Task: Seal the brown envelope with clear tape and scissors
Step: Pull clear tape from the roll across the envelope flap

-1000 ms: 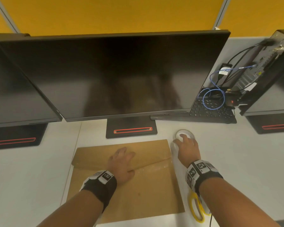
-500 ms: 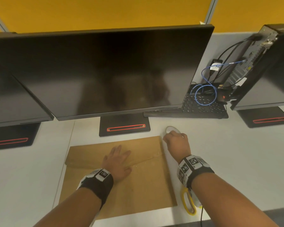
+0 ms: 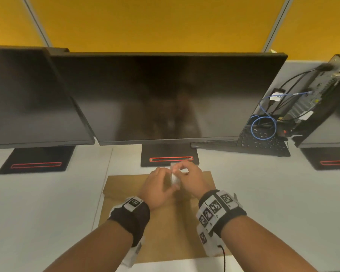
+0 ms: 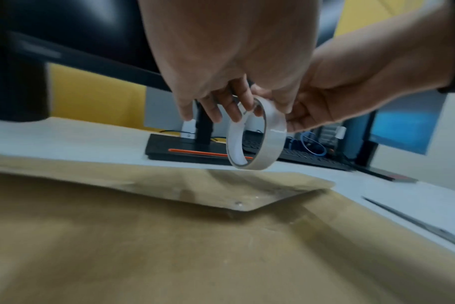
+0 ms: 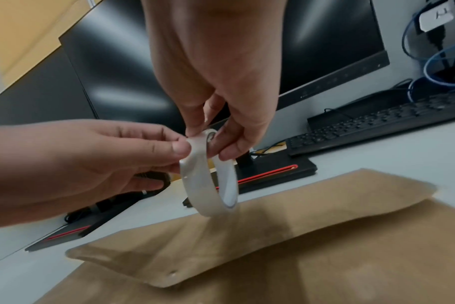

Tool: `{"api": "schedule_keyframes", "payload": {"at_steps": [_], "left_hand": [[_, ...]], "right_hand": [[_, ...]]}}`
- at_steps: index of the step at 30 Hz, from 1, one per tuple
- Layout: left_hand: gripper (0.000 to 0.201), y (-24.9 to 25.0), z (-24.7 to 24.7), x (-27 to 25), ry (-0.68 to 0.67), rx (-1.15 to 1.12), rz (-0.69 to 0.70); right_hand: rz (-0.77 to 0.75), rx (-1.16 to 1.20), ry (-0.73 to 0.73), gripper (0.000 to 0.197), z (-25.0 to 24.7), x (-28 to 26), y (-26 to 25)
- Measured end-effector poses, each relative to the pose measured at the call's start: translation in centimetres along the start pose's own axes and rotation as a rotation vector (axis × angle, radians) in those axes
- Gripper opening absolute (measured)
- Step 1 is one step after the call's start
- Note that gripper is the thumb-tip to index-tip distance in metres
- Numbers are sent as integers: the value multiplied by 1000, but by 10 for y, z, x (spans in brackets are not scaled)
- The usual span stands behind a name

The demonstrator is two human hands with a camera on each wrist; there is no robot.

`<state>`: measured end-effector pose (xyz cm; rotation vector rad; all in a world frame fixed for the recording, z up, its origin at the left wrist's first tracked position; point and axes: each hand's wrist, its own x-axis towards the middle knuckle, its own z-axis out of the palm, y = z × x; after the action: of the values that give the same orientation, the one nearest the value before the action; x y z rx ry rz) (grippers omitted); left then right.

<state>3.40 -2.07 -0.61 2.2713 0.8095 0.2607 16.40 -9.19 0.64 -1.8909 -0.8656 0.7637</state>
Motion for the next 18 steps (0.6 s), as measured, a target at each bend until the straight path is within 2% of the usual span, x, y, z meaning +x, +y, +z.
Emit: {"api": "schedule_keyframes", "payload": {"at_steps": [3,8,11,13,18], "left_hand": [[30,-17,-13,-8,-66,-132,-119],[34,-43,-19,-20,-159,-207,-136],[38,-46,-24,-25,-140,-231,-146],[34,-47,-25,-28,-128,-224,-129],[28,-49,-27,-29,-115,-176,-119]], "right_hand": [[-20,54,-83,14,17,-4,-6],[-24,35,-83,26,45,-7,-9],[-60,-20,-33,29,57,-10,-13],[-47,-36,20,28,60,-11,-15],[28,-26,34,14,51,-9,-4]]}}
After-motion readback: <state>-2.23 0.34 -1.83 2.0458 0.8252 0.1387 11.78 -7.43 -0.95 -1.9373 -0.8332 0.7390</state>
